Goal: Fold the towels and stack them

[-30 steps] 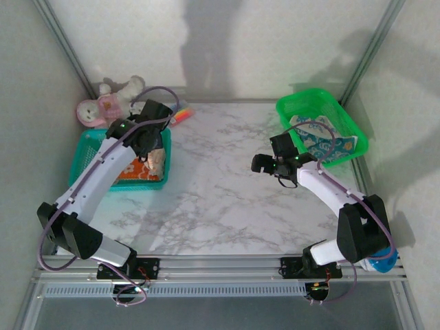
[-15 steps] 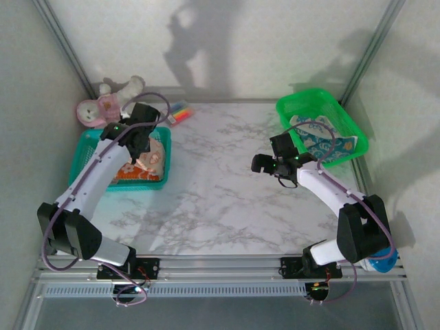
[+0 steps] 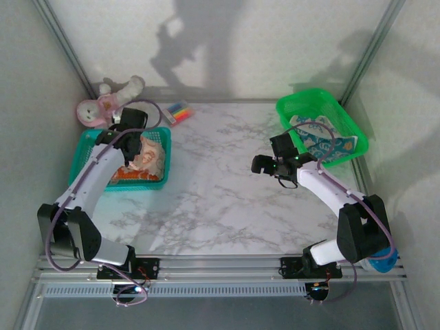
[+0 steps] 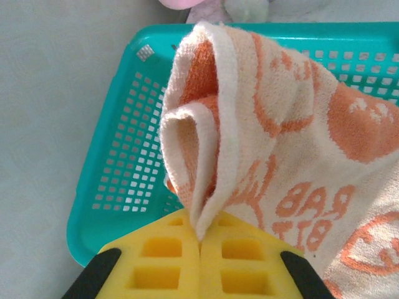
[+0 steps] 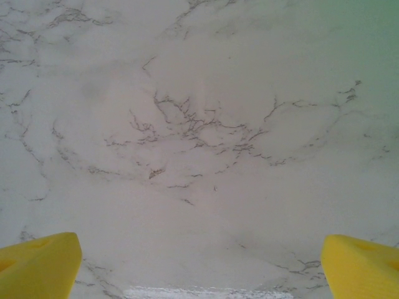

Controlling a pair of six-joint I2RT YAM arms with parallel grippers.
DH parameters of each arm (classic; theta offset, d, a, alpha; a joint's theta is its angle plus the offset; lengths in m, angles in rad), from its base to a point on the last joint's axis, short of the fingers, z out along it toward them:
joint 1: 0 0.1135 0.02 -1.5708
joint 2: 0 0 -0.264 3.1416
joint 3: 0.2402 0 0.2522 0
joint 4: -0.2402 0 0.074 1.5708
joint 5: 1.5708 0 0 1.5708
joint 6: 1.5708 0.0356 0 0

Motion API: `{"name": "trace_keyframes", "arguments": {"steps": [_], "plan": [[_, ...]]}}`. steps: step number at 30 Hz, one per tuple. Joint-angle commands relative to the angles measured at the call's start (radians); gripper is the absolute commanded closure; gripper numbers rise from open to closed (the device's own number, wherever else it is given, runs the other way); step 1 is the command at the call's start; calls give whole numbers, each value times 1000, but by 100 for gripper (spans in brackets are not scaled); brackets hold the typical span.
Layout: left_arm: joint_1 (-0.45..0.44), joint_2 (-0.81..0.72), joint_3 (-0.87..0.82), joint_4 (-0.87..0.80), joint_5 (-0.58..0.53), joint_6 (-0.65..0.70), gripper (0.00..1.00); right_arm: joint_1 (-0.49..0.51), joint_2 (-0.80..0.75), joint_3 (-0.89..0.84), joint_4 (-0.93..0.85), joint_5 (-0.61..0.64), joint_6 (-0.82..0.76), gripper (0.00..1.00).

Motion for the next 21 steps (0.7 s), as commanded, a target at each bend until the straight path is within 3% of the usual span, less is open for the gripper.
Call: {"name": "trace_keyframes", "arguments": {"steps": [1, 21], "plan": [[24, 23, -14, 48, -50, 36, 100, -1, -6, 31, -17, -10, -1, 1], [86, 131, -65, 122, -79, 36, 100, -2, -17, 15, -2, -14, -2, 1]]}}
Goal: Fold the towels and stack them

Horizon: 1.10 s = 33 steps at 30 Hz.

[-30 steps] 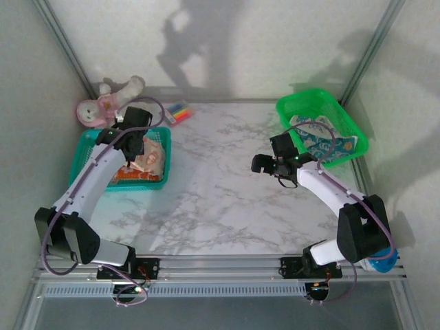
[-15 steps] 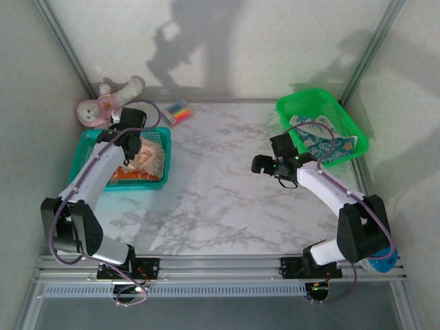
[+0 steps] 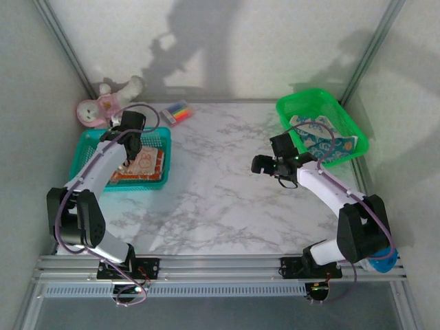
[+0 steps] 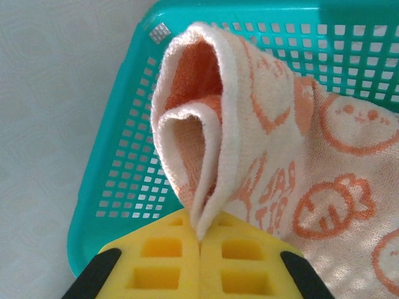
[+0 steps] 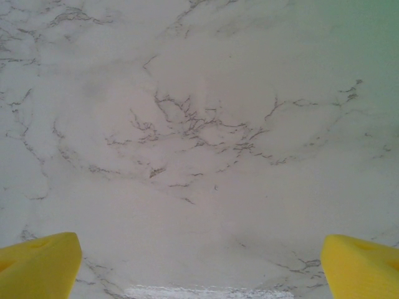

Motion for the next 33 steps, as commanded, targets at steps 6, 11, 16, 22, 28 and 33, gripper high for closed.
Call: {"name": "trace_keyframes", "arguments": {"steps": [6, 11, 16, 22, 28, 33], "plan": [[27, 74, -25, 43, -36, 7, 94, -2, -27, 1, 5, -14, 1, 1], [42, 108, -29, 58, -55, -3, 93, -1, -36, -9, 8, -14, 2, 1], [58, 122, -26, 56, -83, -17, 82, -3, -42, -13, 10, -11, 5, 1], [89, 140, 0, 41, -183, -31, 63, -2, -45, -24, 14, -14, 7, 1], [114, 181, 37, 13, -280, -64, 23, -2, -50, -22, 12, -14, 7, 1], [113, 158, 85, -10, -139, -90, 24, -2, -52, -27, 11, -12, 7, 1]]}}
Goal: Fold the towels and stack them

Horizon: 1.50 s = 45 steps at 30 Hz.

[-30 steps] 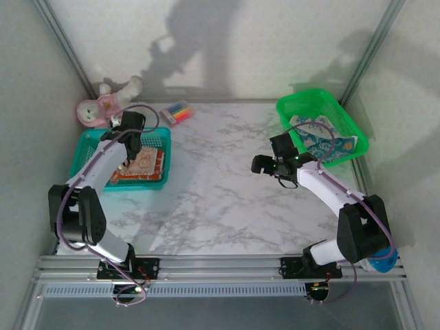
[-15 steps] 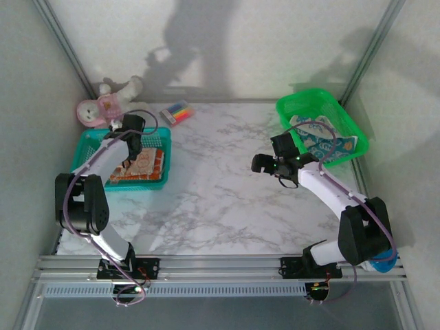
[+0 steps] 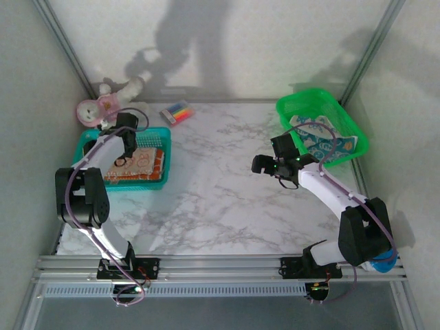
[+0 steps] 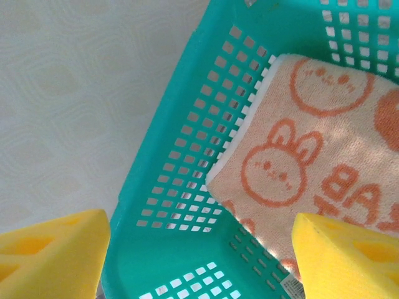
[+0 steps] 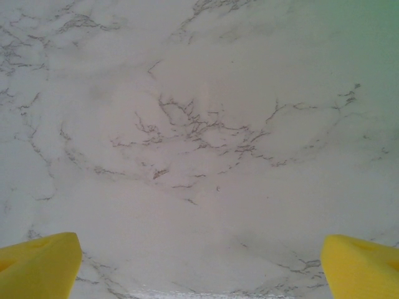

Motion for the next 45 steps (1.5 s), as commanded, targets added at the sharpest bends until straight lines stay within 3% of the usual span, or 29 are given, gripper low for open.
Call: {"name": "trace_keyframes", "arguments": {"steps": [1, 5, 9, 17, 24, 28, 33, 37, 45], "plan": [[2, -24, 61, -42, 80, -41, 23, -2, -25, -12, 0, -13, 8, 1], [-7, -72, 87, -45, 252, -91, 19, -2, -17, -5, -1, -18, 10, 1], [-24, -172, 53, 16, 479, -170, 1, -1, -12, 24, -19, -10, 12, 1], [-106, -385, -62, 167, 676, -331, 1, -21, 9, 153, -103, 52, -12, 1], [-289, -501, -163, 287, 693, -414, 0, -155, 94, 336, -173, 109, -15, 1], [-393, -496, -181, 327, 716, -453, 1, -246, 199, 479, -243, 167, -12, 2], [-520, -435, -165, 339, 703, -469, 0, -385, 361, 645, -283, 151, 48, 11], [-571, -388, -126, 309, 688, -458, 0, -447, 515, 794, -334, 163, 94, 18], [-590, -370, -101, 246, 599, -432, 1, -521, 782, 1032, -407, 179, 190, 15]]}}
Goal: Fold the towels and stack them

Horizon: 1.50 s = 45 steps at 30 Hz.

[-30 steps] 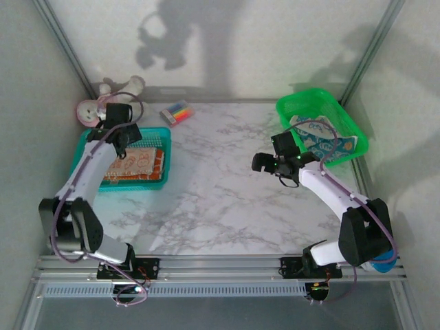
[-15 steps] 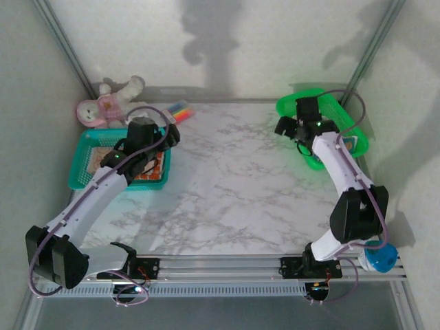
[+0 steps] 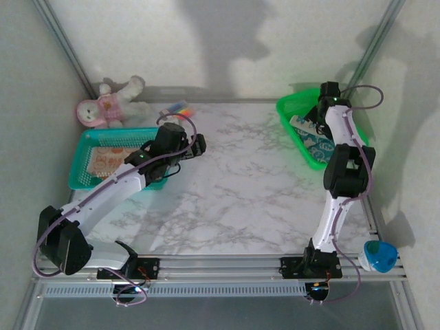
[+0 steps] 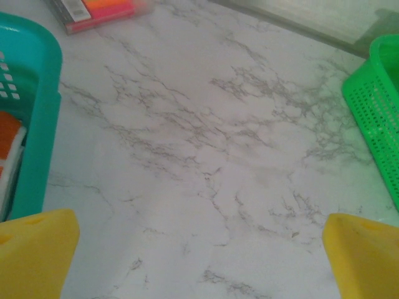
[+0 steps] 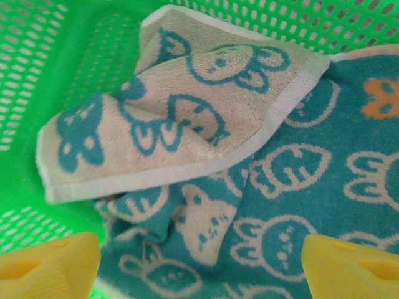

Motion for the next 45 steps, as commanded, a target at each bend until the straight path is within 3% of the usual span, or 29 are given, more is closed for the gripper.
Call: {"name": "trace_keyframes", "arguments": {"steps": [1, 8, 16, 18, 22, 25, 26, 35, 45], "plan": [[-1, 5, 30, -54, -89, 13, 0, -32, 98, 100, -86, 4, 76, 13], [11, 34, 30, -123, -174, 24, 1, -82, 256, 231, -117, -56, 89, 7], [27, 38, 26, -136, -187, 5, 0, -92, 382, 348, -173, -147, 74, 11], [30, 37, 27, -136, -184, 6, 0, -93, 397, 352, -180, -159, 67, 23], [32, 36, 29, -142, -184, 6, 1, -91, 361, 286, -137, -172, 48, 75], [33, 32, 27, -143, -187, 7, 0, -92, 295, 239, -103, -155, 29, 98], [33, 31, 26, -144, -191, 7, 1, -91, 272, 230, -99, -147, 25, 100], [41, 17, 9, -126, -210, 0, 0, -41, -15, 169, -50, -103, -47, 100], [58, -18, -11, -94, -216, -1, 0, 135, -331, 76, -48, -179, -69, 100]]}}
